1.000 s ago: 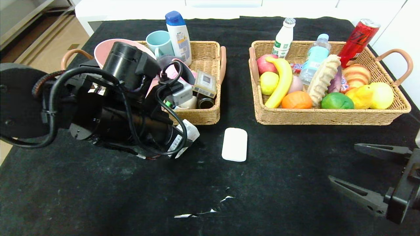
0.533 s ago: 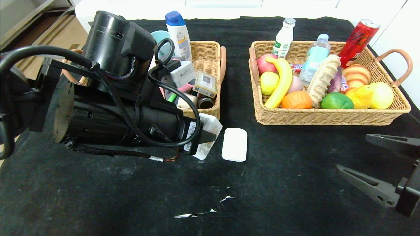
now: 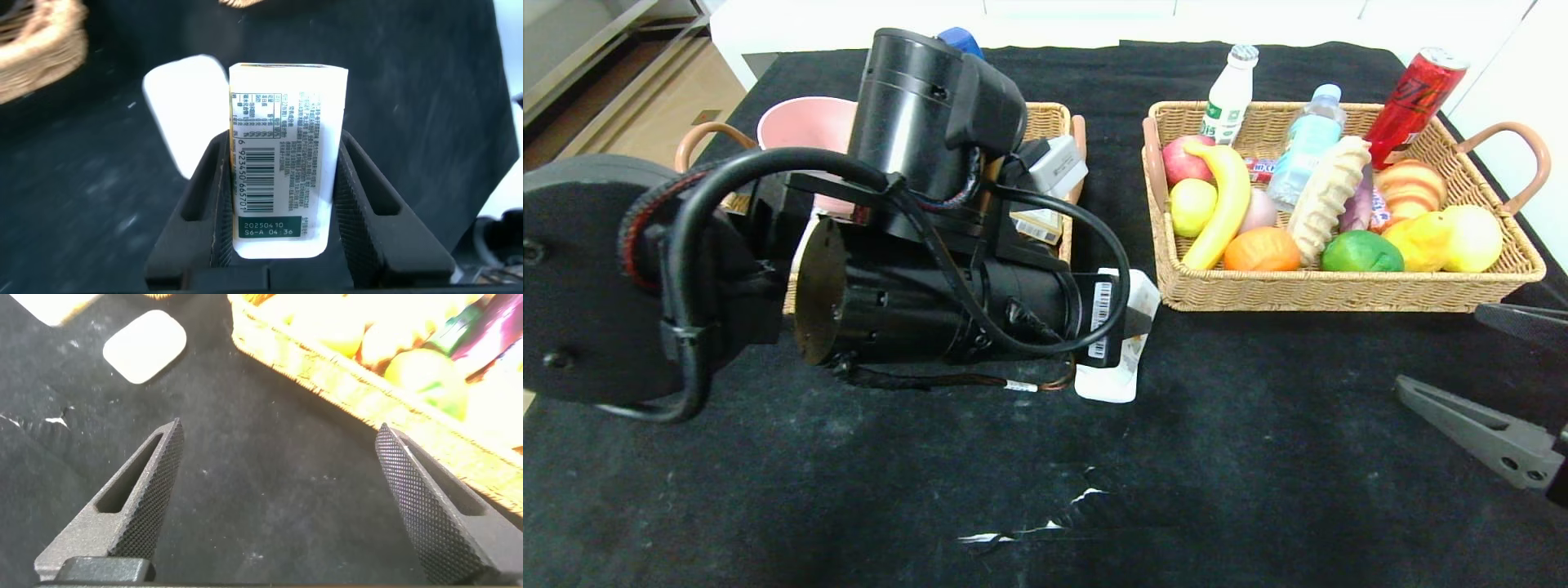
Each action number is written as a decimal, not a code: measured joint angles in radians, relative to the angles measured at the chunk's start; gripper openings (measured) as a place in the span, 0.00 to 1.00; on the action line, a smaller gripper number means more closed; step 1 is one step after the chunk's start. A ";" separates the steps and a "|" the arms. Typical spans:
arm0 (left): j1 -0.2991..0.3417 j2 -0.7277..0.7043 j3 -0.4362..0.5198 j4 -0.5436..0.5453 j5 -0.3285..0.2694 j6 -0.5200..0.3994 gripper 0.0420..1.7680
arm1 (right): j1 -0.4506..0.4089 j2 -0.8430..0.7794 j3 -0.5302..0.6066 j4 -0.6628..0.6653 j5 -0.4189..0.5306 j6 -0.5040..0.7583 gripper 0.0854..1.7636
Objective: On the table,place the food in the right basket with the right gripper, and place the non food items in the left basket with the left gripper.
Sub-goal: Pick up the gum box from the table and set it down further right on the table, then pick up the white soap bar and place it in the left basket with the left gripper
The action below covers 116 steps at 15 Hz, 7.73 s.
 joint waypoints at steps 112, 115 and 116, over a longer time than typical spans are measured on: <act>-0.071 0.398 -0.446 0.377 0.475 -0.050 0.57 | 0.141 -0.121 0.085 0.009 -0.006 -0.079 0.97; -0.084 0.367 -0.439 0.404 0.474 -0.046 0.56 | 0.141 -0.119 0.087 0.009 -0.006 -0.083 0.97; -0.089 0.348 -0.439 0.411 0.475 -0.046 0.56 | 0.142 -0.119 0.087 0.010 -0.006 -0.082 0.97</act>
